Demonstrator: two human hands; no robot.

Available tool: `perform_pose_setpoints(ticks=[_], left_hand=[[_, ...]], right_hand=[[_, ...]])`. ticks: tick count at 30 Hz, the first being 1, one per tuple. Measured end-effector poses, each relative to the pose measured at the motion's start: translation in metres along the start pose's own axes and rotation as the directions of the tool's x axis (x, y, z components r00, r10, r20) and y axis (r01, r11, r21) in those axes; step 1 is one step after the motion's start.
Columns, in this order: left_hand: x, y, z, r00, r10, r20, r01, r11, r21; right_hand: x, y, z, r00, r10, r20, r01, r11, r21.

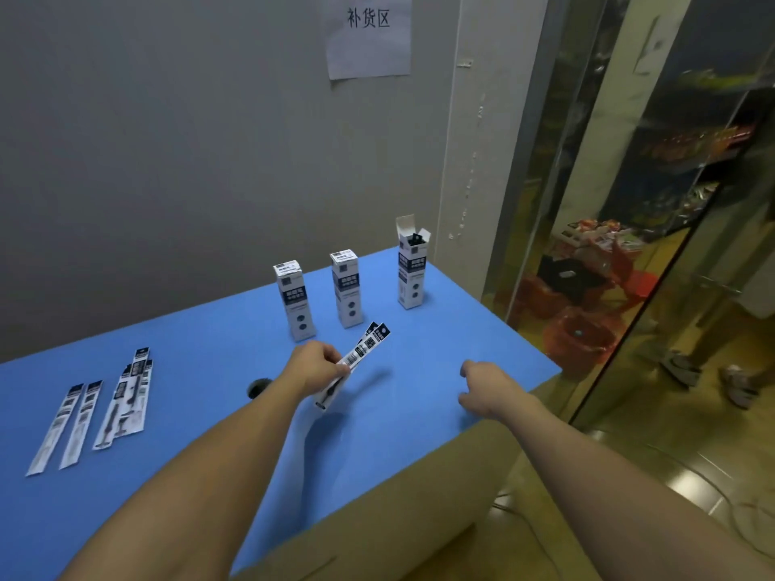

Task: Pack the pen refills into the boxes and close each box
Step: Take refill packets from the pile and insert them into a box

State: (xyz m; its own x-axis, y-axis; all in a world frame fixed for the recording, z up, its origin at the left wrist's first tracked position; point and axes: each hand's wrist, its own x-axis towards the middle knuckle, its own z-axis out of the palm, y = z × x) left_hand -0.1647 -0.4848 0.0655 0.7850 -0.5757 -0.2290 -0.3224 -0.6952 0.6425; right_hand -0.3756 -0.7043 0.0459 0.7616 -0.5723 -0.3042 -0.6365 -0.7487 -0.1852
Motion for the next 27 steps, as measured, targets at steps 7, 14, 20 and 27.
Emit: perform_pose_setpoints(ticks=[7, 14, 20, 27], left_hand=[[-0.010, 0.038, 0.041, 0.997, -0.048, -0.057, 0.047, 0.999, -0.017], [0.002, 0.067, 0.065, 0.992, -0.099, -0.076, 0.097, 0.995, -0.029], [0.031, 0.090, 0.077, 0.991, -0.109, -0.078, 0.103, 0.992, -0.069], [0.077, 0.103, 0.090, 0.986, -0.136, -0.091, 0.117, 0.976, -0.184]], right_hand=[[0.000, 0.068, -0.011, 1.000, -0.028, -0.009, 0.028, 1.000, -0.004], [0.025, 0.097, -0.023, 0.998, -0.065, -0.006, 0.065, 0.997, 0.036], [0.058, 0.112, -0.035, 0.995, -0.103, 0.002, 0.103, 0.995, 0.000], [0.118, 0.119, -0.052, 0.991, -0.129, 0.023, 0.129, 0.992, 0.005]])
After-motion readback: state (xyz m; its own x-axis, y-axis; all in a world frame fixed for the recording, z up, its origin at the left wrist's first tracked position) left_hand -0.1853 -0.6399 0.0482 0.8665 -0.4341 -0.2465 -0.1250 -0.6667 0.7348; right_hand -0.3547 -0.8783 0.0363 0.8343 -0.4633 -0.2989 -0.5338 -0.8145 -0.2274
